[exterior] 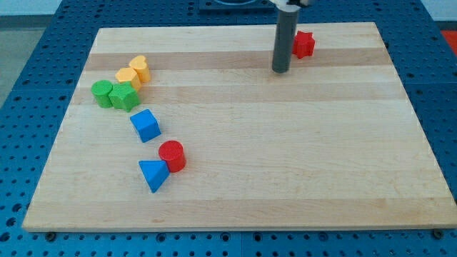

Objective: Move the red star to the top right

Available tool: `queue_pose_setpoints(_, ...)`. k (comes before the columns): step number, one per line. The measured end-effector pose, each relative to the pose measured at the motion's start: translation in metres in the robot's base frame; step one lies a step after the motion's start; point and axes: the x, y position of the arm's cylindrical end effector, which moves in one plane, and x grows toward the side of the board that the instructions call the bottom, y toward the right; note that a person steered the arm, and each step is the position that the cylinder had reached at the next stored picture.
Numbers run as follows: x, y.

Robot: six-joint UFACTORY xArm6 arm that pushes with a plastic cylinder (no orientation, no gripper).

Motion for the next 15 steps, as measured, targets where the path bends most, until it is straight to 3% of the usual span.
queue_pose_setpoints(2, -0.035, 0.007)
queue_pose_setpoints(6, -0.036, 0.083)
queue_pose_setpoints(9, -0.036, 0.085)
queue_pose_setpoints(11, -0.047, 0.042)
queue_pose_setpoints(14, -0.072, 0.076)
queue_pose_setpoints(15, -0.059, 0.090)
